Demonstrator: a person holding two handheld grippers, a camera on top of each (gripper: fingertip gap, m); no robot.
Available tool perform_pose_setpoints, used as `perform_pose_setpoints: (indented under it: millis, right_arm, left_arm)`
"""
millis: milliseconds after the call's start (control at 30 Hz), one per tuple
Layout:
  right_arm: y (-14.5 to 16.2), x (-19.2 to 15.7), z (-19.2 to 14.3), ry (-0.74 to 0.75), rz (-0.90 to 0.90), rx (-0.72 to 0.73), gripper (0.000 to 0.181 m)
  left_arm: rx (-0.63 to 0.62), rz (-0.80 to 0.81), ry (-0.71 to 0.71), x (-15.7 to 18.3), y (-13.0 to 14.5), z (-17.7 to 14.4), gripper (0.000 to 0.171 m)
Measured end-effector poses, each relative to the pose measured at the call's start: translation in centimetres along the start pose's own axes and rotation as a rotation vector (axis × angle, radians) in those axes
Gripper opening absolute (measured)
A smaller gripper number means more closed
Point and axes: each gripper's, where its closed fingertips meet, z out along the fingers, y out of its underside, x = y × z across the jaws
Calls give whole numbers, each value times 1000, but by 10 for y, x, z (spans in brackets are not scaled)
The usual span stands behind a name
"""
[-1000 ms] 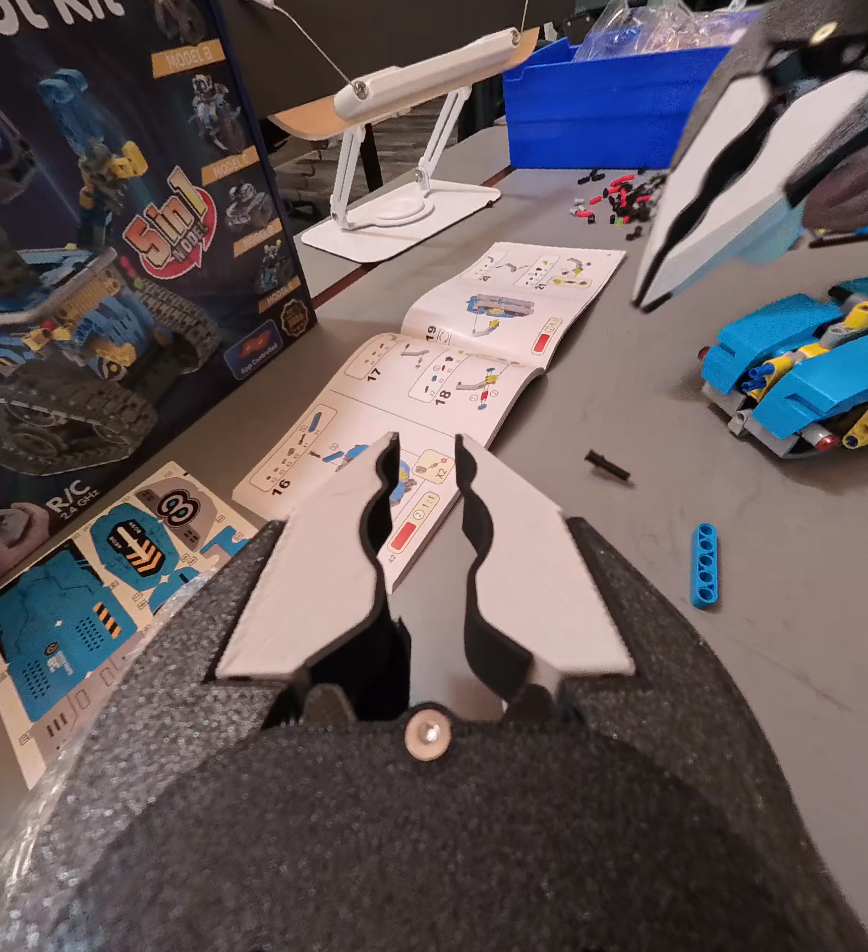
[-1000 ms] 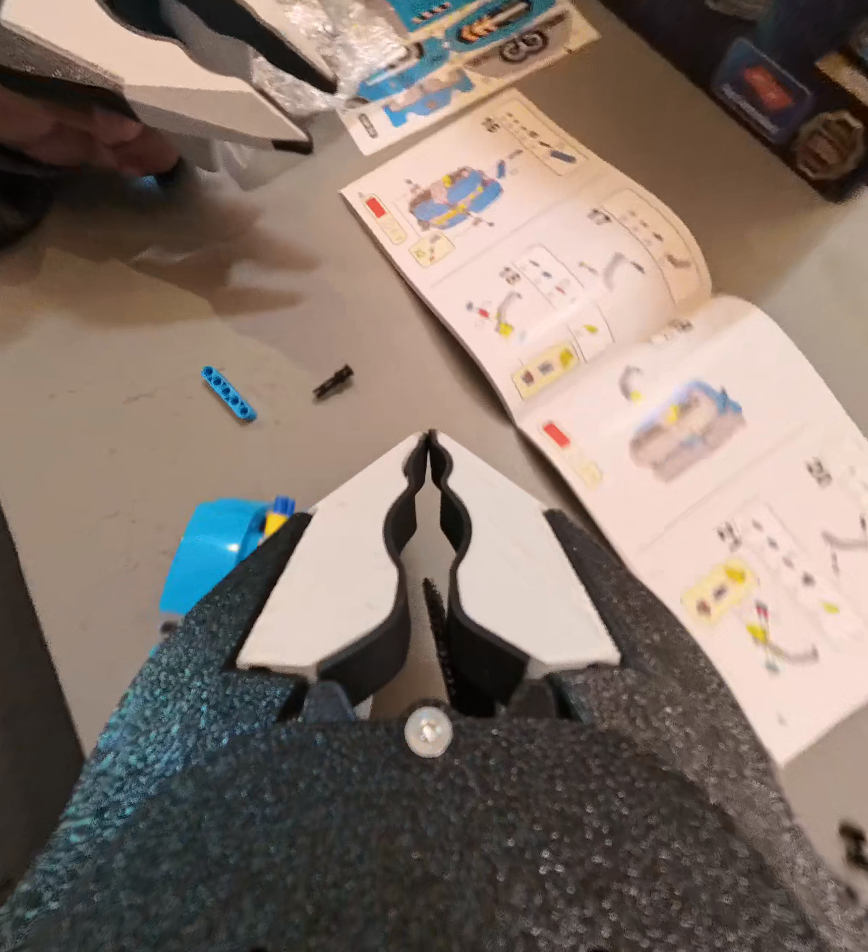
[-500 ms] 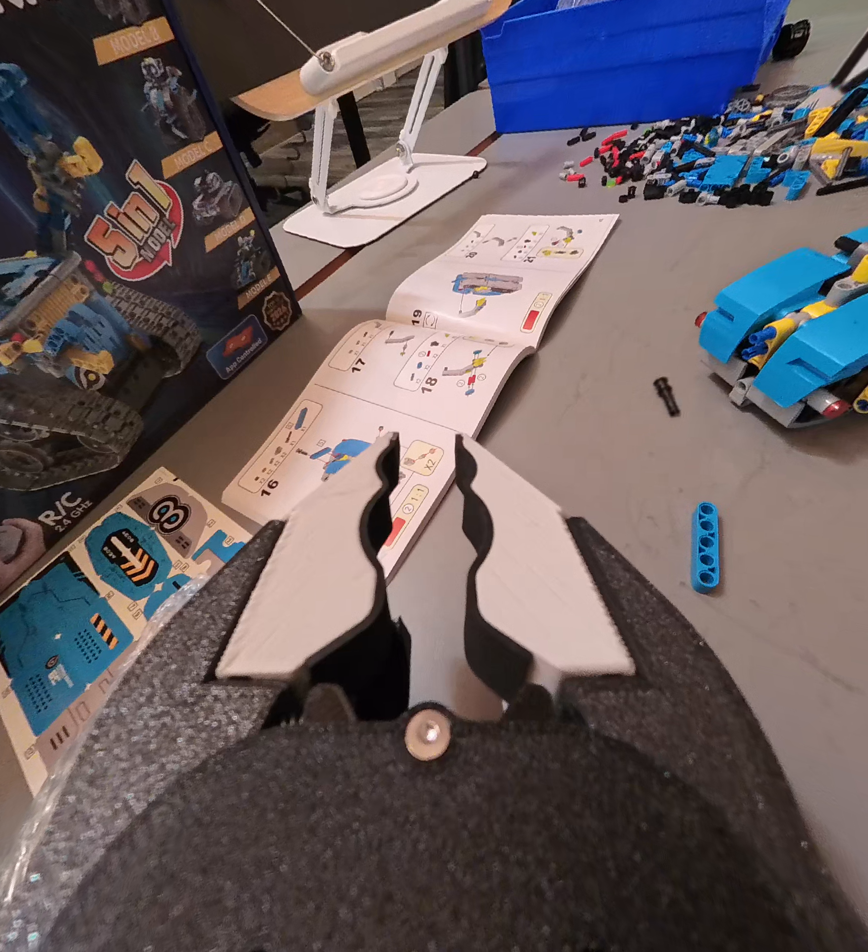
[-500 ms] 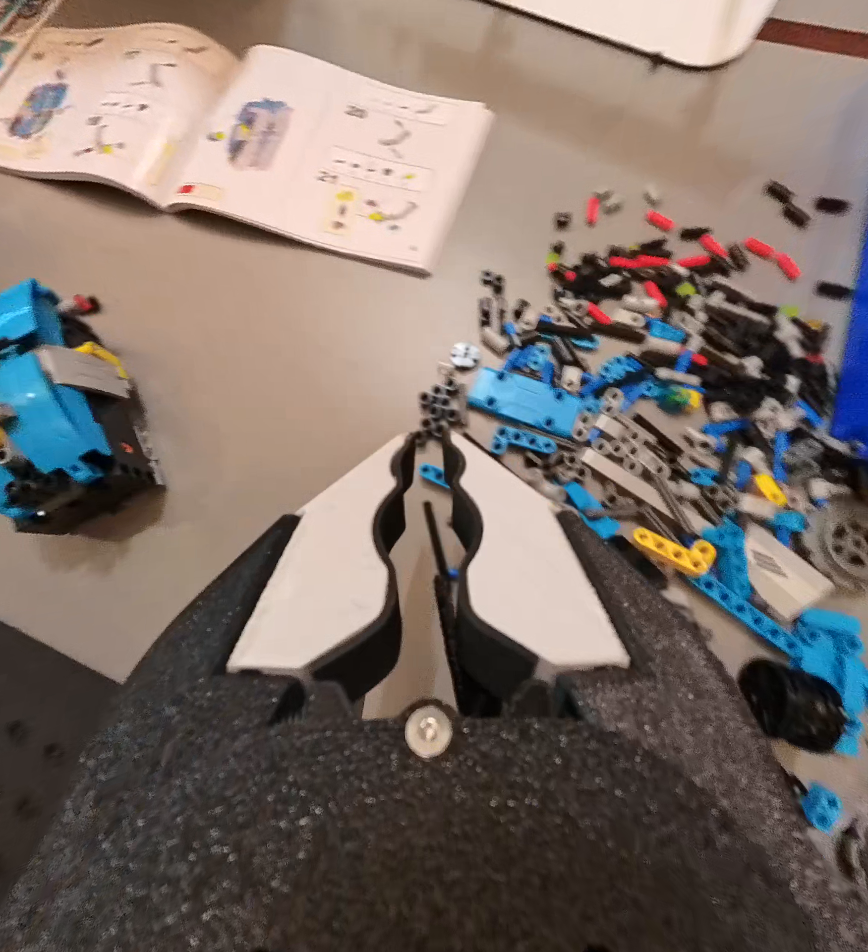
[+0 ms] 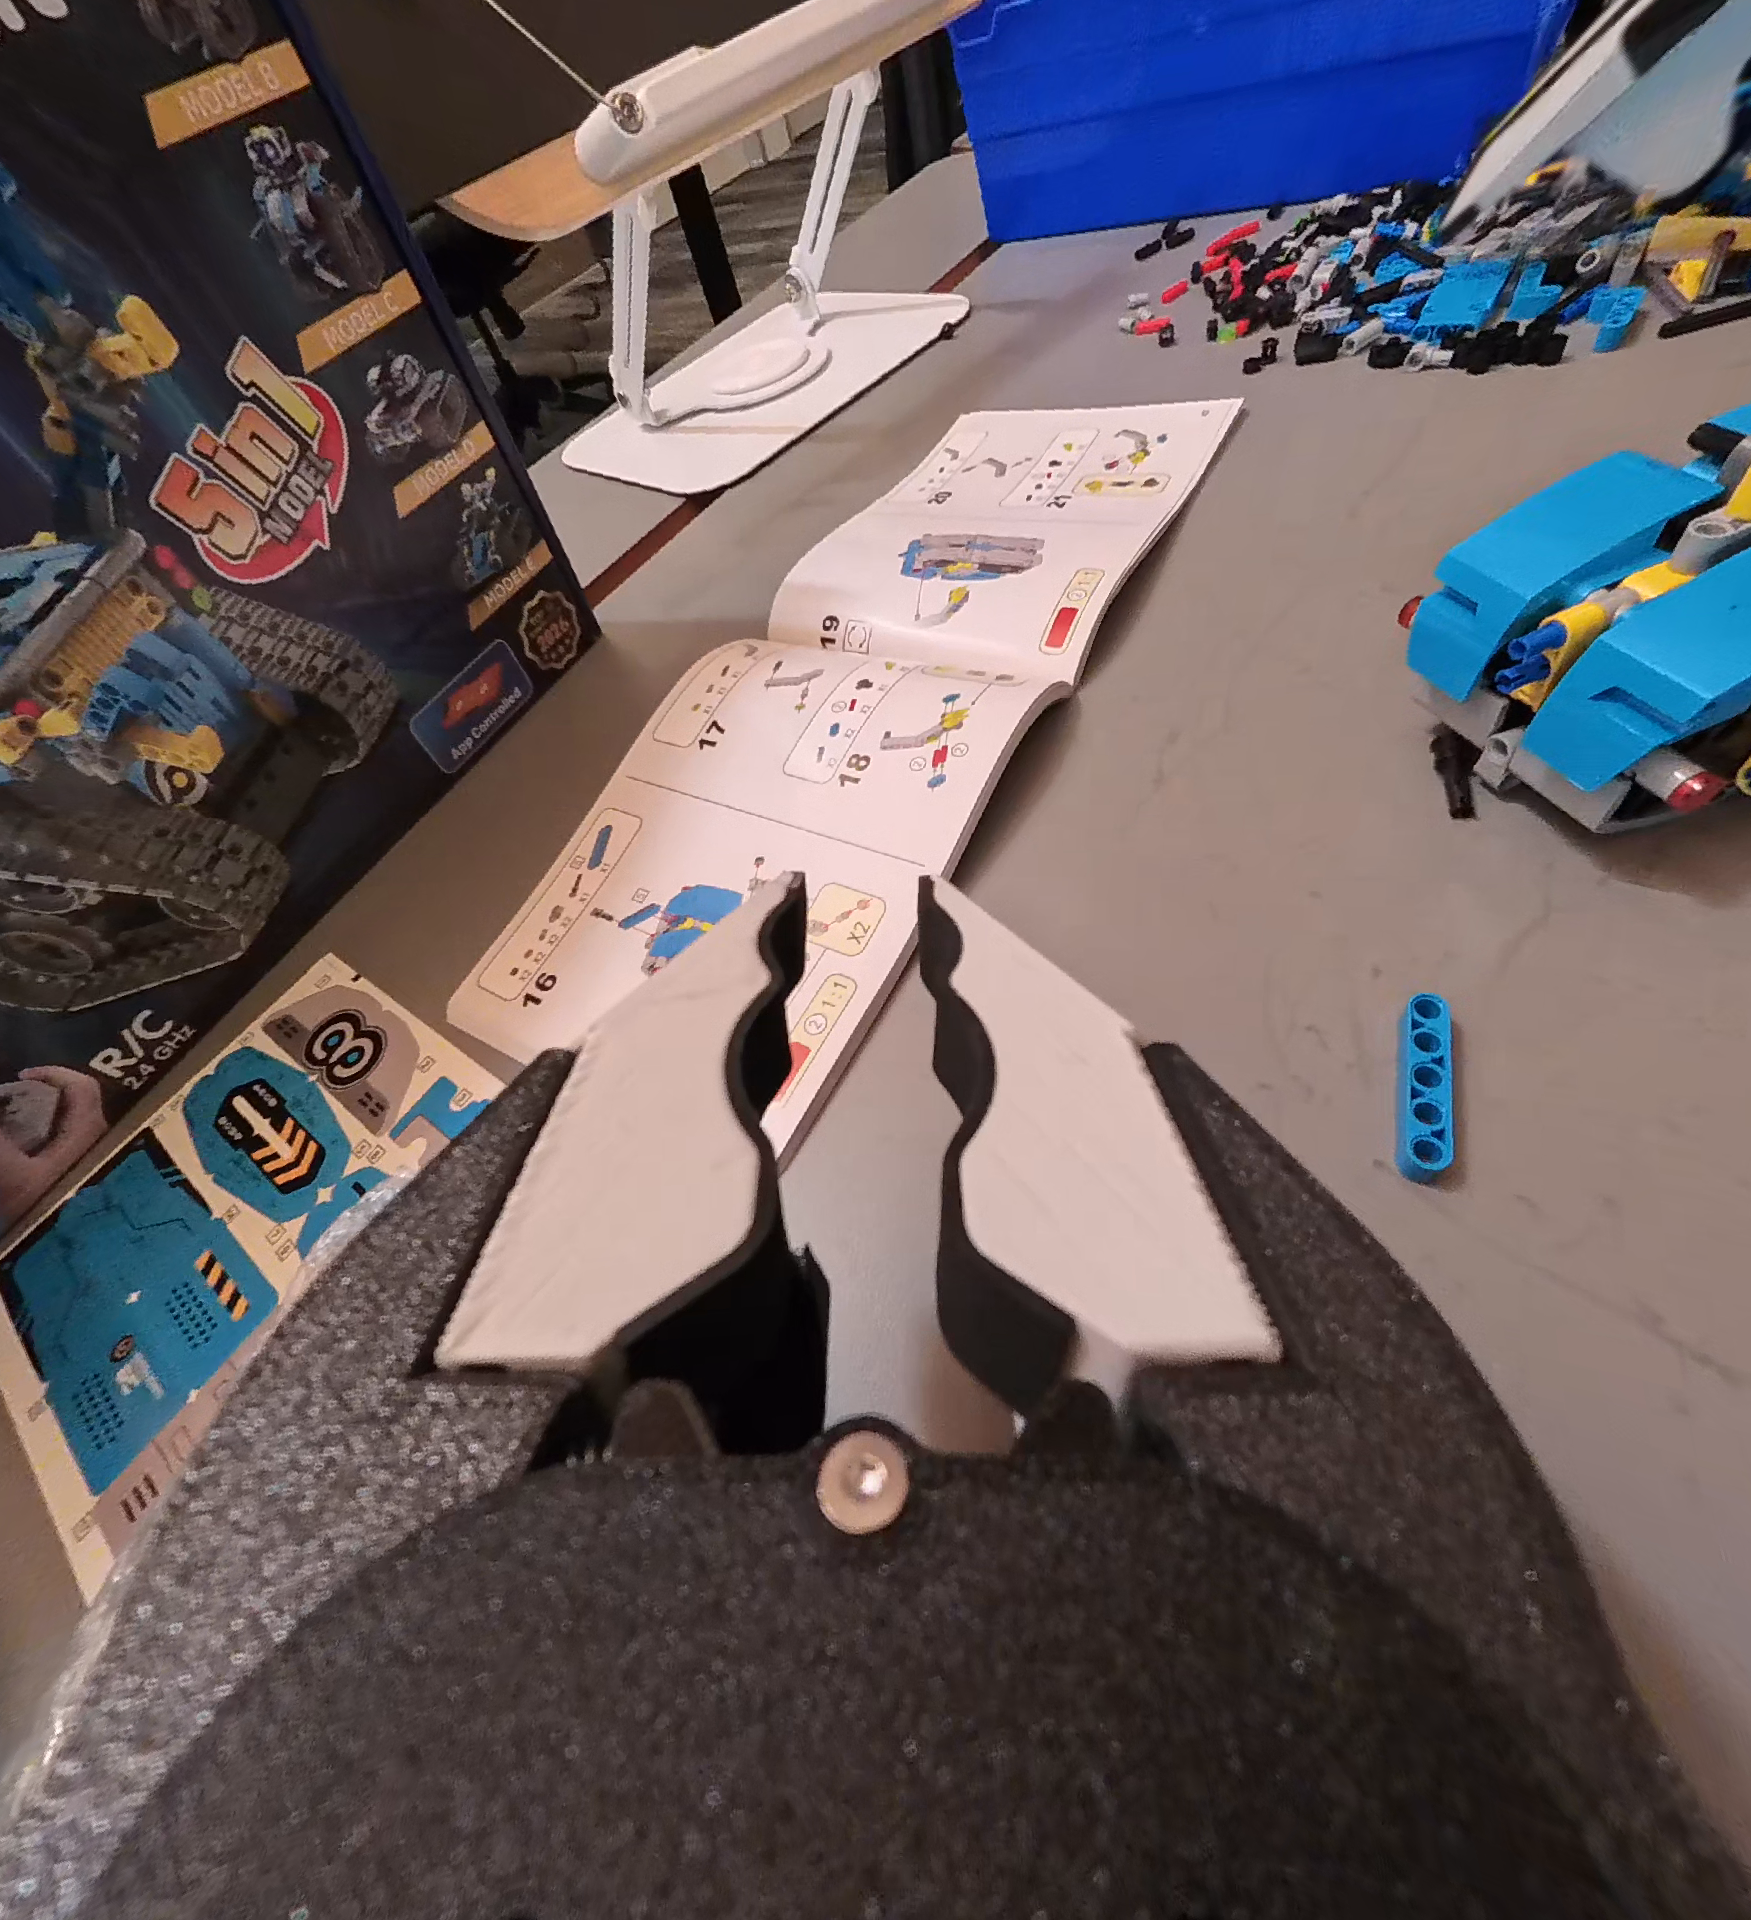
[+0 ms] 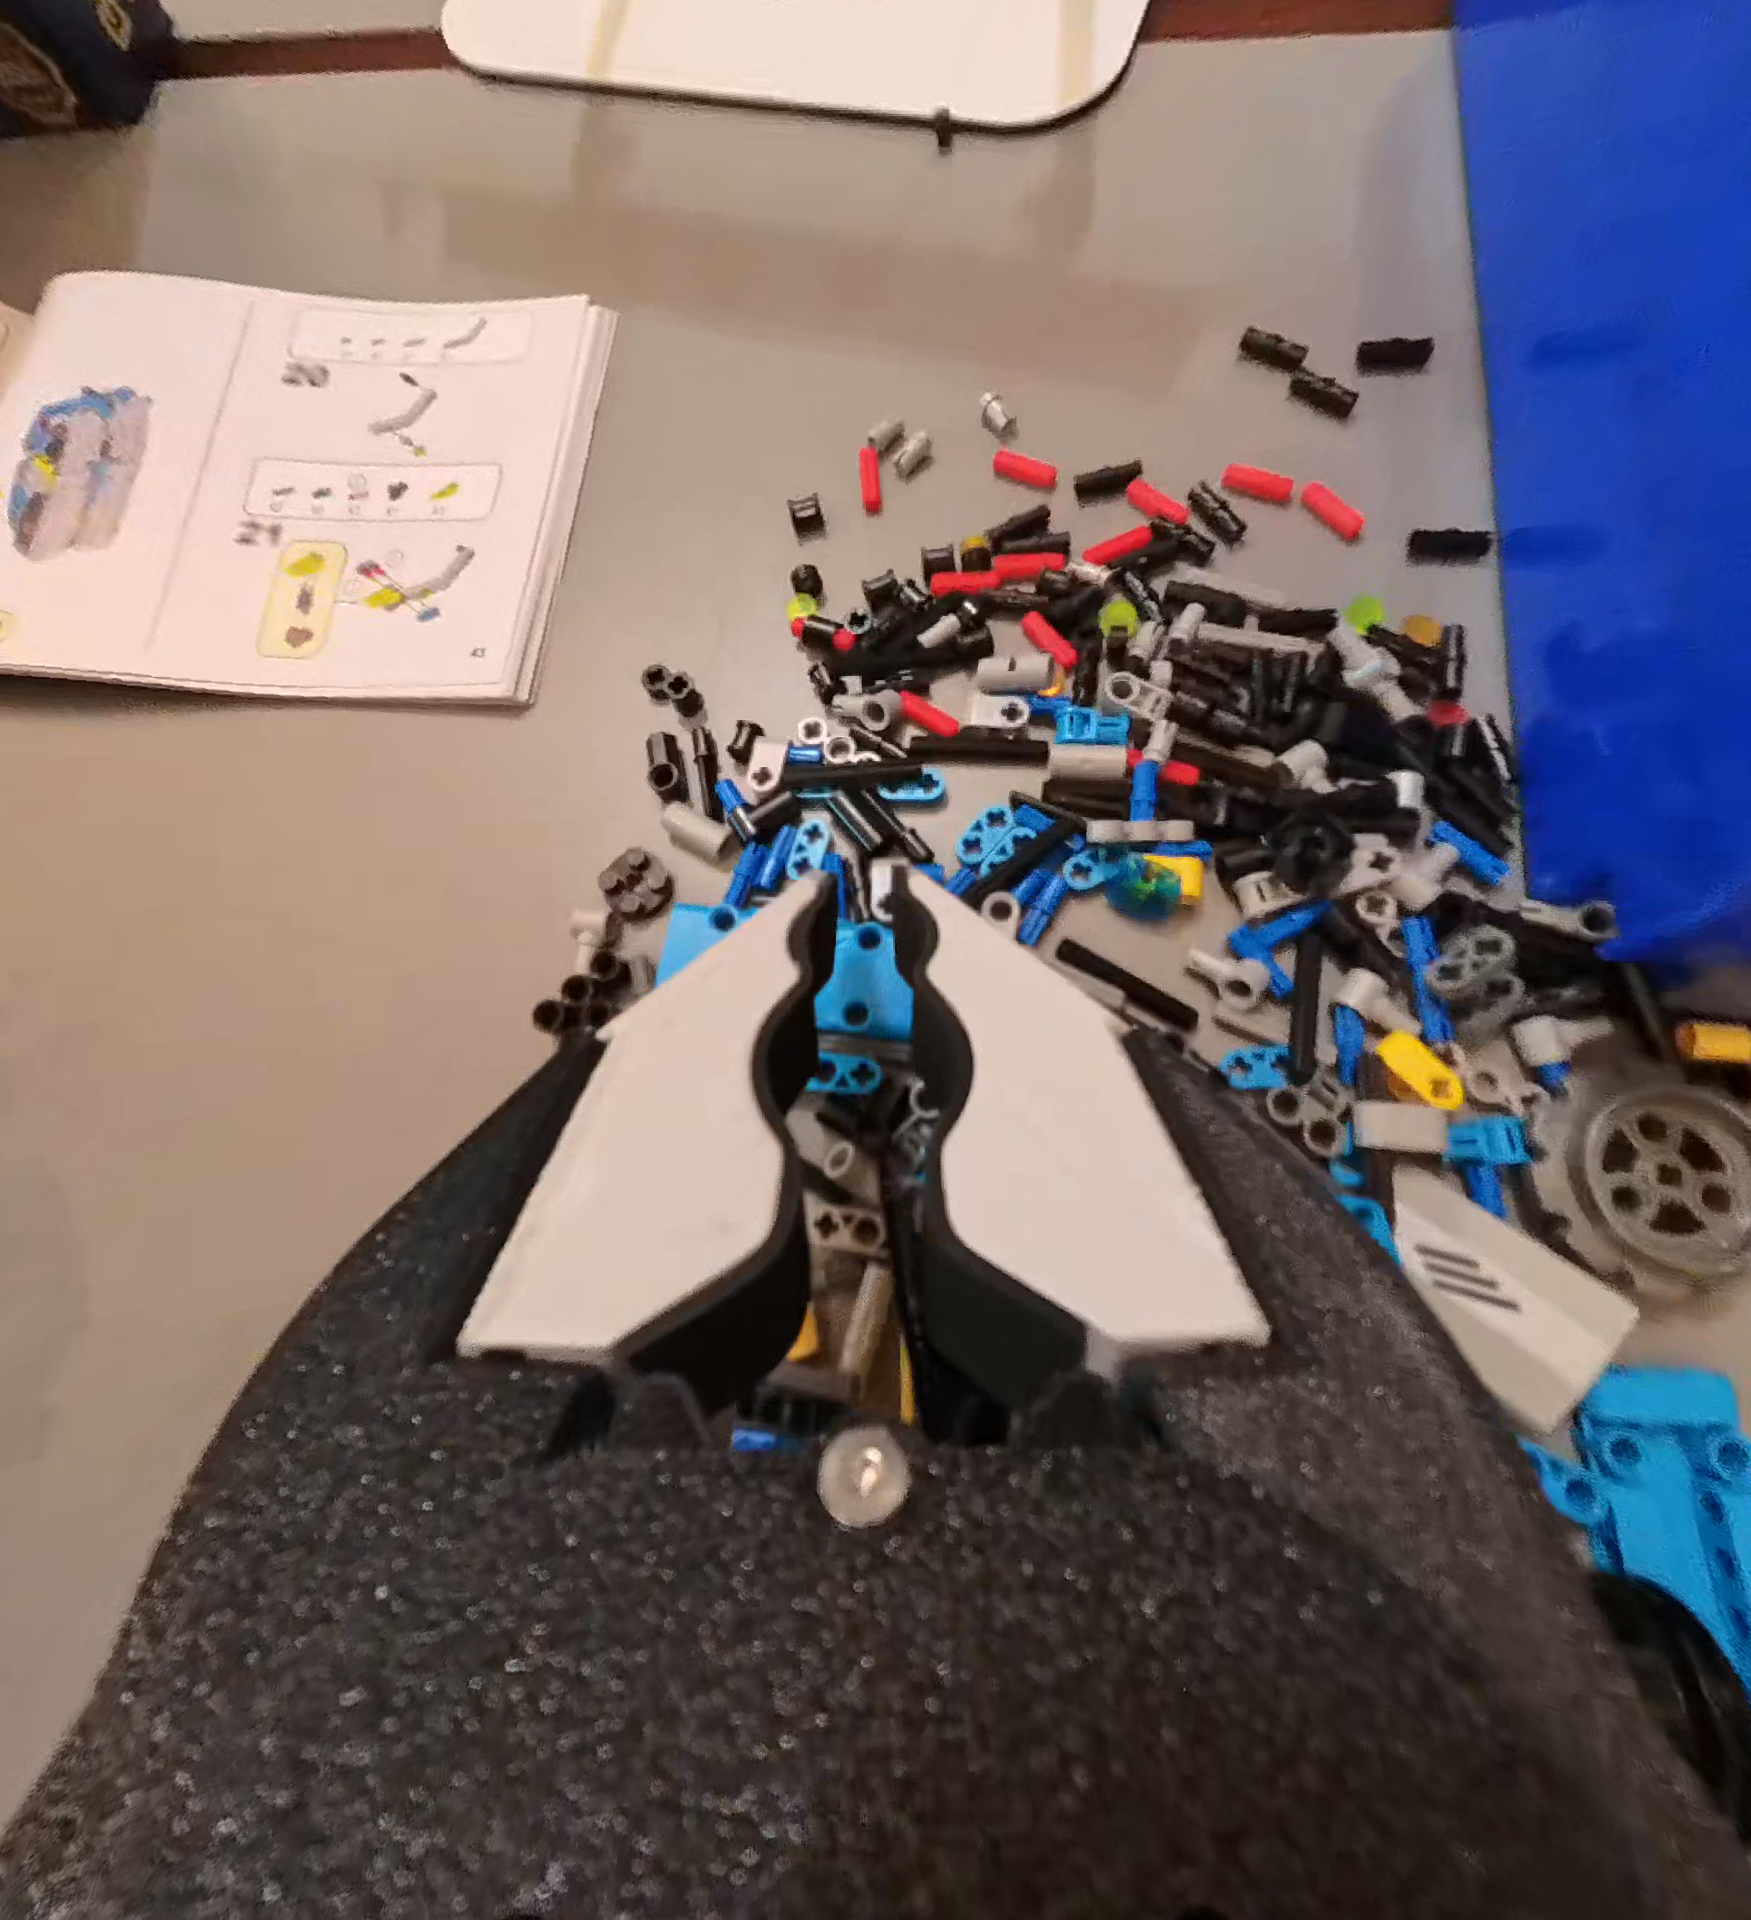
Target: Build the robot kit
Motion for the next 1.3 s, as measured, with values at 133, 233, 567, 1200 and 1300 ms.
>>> perform_pose_setpoints:
  millis: [133,233,567,1200,1300]
  right_arm:
    - [6,6,13,41,-48,-59,9]
    - [9,5,15,42,-61,-75,9]
    - [8,7,14,3,-33,-72,6]
    - [-14,18,-30,-350,836,67,6]
    - [-28,16,-40,-532,977,145,6]
  left_arm:
    - [2,3,0,0,0,0,21]
    - [1,2,1,1,0,0,21]
    - [-4,2,4,1,1,0,21]
    - [-4,4,4,1,1,1,21]
    - [-5,8,4,2,1,1,21]
